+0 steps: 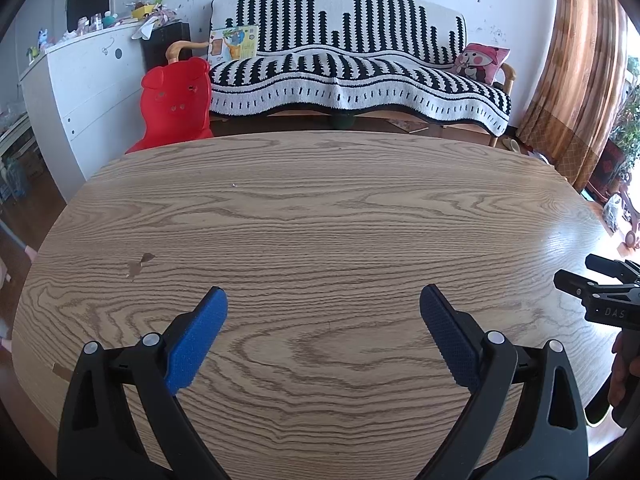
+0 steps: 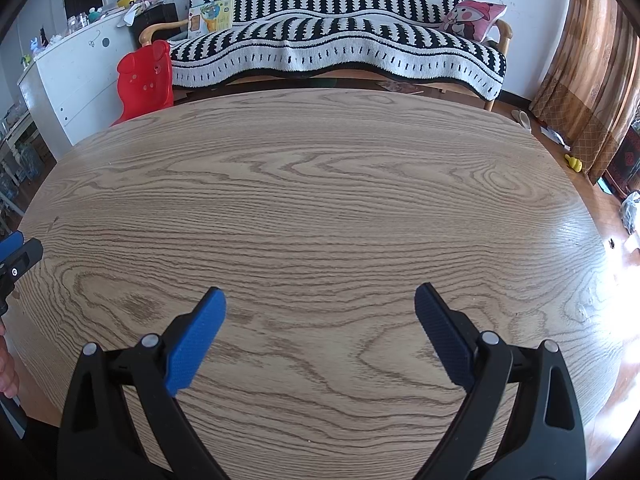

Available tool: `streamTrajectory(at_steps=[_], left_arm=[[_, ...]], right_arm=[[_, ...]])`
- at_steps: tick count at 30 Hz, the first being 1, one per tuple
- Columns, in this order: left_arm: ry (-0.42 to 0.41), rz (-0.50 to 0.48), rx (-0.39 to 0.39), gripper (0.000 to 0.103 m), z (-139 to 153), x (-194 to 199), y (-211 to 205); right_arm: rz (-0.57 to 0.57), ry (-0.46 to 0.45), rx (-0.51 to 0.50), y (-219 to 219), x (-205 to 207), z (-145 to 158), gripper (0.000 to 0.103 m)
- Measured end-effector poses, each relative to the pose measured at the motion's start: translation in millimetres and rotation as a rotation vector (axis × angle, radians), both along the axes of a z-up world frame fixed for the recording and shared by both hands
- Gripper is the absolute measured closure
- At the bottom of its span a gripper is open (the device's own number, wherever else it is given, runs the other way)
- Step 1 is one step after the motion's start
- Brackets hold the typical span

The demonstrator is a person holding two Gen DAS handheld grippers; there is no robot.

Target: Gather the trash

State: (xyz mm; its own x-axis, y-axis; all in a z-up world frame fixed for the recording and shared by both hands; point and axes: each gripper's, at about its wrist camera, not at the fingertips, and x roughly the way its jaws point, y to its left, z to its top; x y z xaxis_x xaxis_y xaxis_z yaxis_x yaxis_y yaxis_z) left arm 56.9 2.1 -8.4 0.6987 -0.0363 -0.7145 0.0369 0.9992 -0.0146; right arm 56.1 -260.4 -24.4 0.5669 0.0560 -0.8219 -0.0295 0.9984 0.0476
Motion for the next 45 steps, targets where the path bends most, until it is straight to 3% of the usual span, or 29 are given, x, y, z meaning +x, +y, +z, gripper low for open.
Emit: streamTrajectory(at_steps=[45], left_arm=[[0.017,0.008,-0.010,0.009,3.3,-1.3,2.2]], right_arm=[[-0.004,-0.004,-0.020,3.4,1.2,-1.5,0.011]])
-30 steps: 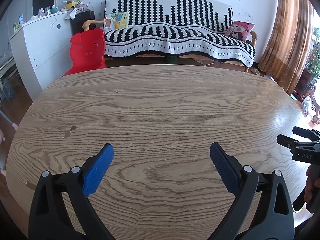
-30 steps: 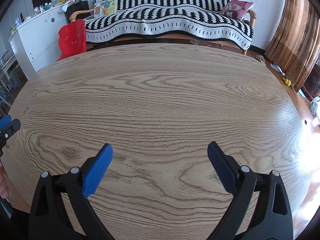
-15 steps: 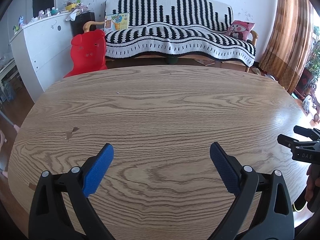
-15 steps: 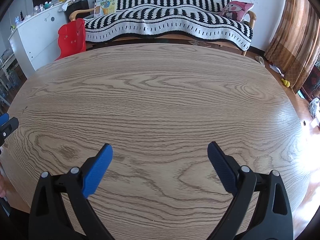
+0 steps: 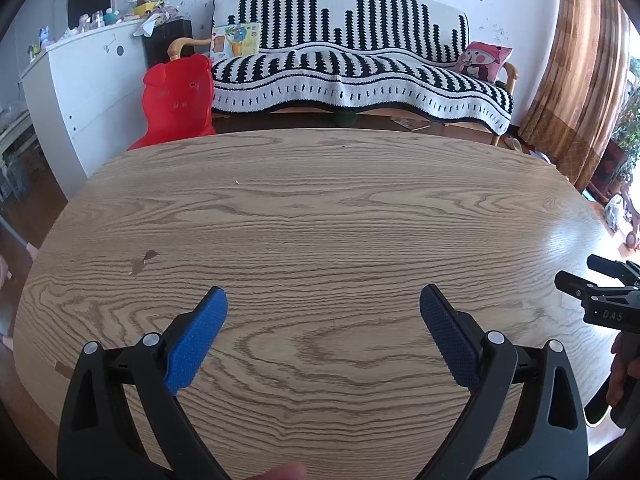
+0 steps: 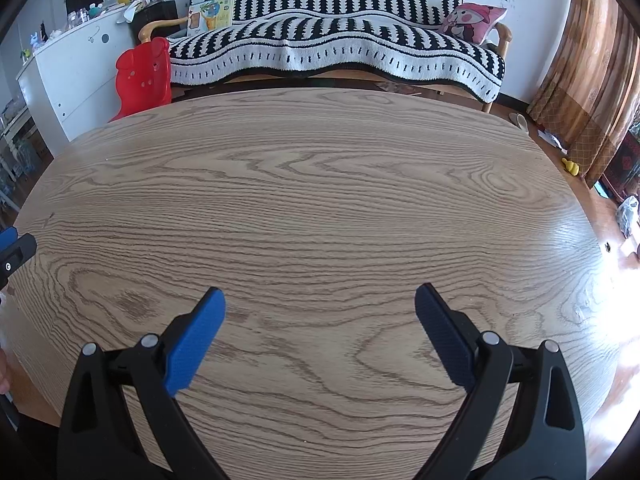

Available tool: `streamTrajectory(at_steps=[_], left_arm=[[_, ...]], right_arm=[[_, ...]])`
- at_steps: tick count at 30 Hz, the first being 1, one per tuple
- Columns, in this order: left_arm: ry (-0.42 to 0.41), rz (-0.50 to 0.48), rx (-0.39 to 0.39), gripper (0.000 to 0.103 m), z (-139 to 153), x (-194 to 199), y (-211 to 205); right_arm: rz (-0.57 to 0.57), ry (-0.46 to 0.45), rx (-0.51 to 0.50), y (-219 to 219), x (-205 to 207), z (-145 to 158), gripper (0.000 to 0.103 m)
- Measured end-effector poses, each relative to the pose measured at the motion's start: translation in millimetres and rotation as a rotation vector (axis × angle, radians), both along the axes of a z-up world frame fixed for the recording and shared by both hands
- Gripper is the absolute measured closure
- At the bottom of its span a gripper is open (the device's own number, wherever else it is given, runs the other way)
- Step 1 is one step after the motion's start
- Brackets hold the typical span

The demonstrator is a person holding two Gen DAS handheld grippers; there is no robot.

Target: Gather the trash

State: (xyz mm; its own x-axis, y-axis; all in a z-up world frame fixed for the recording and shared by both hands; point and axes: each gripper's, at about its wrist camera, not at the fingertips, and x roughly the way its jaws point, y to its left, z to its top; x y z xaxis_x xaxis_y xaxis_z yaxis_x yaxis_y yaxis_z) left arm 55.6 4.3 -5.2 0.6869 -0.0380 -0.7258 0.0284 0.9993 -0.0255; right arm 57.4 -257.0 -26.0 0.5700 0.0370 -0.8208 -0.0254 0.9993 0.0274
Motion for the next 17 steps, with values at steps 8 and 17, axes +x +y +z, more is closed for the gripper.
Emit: streamTrajectory(at_steps=[8,17], left_arm=[[-0.013,-0.016,0.001,0.009,0.0,0.8,-1.4],[-0.014,-0.013,0.026,0.009,-1.4,0.9,-1.8]], right_arm=[[-0.005,0.000,0.003,1.2,0.1,1.6,0.011],[-0.009,0.007,0.001,0.7,3.7,0.2,0.011]])
